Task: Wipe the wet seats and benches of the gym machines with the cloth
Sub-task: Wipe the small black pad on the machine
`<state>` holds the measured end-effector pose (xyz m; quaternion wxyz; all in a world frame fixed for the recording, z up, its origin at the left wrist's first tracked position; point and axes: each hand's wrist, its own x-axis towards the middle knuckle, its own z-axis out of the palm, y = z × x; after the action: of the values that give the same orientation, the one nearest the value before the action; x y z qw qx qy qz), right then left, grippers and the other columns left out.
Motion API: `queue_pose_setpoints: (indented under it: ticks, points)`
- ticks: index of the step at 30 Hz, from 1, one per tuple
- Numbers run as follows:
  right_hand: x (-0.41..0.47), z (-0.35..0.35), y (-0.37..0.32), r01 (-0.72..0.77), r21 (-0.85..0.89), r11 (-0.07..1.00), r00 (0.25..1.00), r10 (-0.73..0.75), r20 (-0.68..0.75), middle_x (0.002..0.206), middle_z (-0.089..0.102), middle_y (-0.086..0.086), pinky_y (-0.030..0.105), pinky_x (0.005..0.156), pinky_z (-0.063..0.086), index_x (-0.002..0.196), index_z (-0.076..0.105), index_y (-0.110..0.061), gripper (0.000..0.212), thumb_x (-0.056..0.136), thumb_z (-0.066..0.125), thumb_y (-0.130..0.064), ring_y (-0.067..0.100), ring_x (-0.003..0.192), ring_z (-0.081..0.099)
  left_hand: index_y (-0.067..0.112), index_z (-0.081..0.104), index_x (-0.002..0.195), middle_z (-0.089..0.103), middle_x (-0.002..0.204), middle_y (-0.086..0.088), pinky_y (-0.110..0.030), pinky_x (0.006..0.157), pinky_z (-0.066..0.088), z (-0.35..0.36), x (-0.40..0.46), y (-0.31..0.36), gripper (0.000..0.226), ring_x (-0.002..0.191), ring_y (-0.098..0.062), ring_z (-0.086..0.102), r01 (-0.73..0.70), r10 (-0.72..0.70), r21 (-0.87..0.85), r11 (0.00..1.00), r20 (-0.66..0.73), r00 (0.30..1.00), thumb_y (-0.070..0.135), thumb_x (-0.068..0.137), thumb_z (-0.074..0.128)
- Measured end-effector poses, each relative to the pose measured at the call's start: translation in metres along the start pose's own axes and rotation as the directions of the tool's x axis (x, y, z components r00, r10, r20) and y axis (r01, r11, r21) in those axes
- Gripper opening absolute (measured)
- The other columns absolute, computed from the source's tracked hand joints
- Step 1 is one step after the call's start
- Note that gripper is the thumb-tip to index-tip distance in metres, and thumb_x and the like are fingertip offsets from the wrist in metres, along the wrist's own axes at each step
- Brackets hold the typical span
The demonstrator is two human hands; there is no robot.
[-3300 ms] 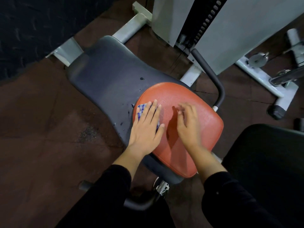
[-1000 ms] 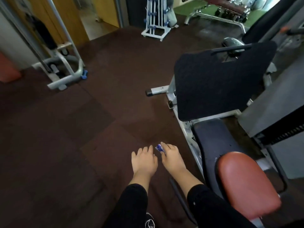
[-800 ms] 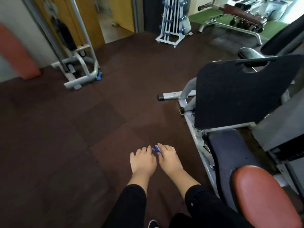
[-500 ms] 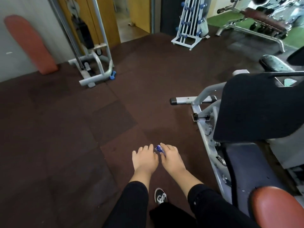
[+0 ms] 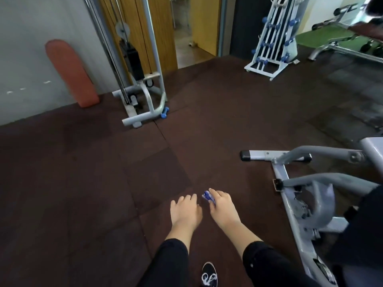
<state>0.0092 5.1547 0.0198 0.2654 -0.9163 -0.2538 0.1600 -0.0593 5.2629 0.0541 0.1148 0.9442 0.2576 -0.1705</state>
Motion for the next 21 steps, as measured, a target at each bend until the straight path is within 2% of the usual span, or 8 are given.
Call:
queue_pose_setpoints:
  ticks: [9,16,21]
  points:
    - [0.134,-0.033,0.008,-0.048,0.026,0.999,0.999,0.048,-0.010,0.139,0.047,0.002,0.027,0.105,0.033,0.144,0.037,-0.013,0.047,0.098,0.043,-0.016,0.021,0.131,0.034,0.026,0.035,0.144,0.047,0.142,0.008,-0.040,0.108,0.027,-0.053,0.137,0.028,0.046,0.132,-0.016,0.038,-0.047,0.047,0.012,0.999,-0.001,0.999,0.034,0.099,0.032]
    - [0.263,-0.056,0.022,-0.157,0.060,0.986,0.984,0.162,-0.078,0.139,0.047,0.001,0.025,0.107,0.029,0.144,0.038,-0.014,0.046,0.098,0.043,-0.016,0.020,0.131,0.034,0.026,0.033,0.147,0.045,0.144,0.006,-0.042,0.112,0.022,-0.100,0.279,0.049,0.048,0.135,-0.017,0.036,-0.202,0.200,0.071,0.977,0.029,0.979,0.034,0.100,0.032]
    - [0.368,-0.086,0.021,-0.206,0.086,0.975,0.965,0.217,-0.150,0.138,0.047,0.002,0.026,0.106,0.030,0.143,0.039,-0.014,0.046,0.098,0.043,-0.017,0.021,0.130,0.035,0.025,0.037,0.144,0.049,0.141,0.004,-0.042,0.109,0.025,-0.155,0.394,0.064,0.045,0.132,-0.018,0.040,-0.331,0.332,0.162,0.930,0.023,0.943,0.033,0.099,0.034]
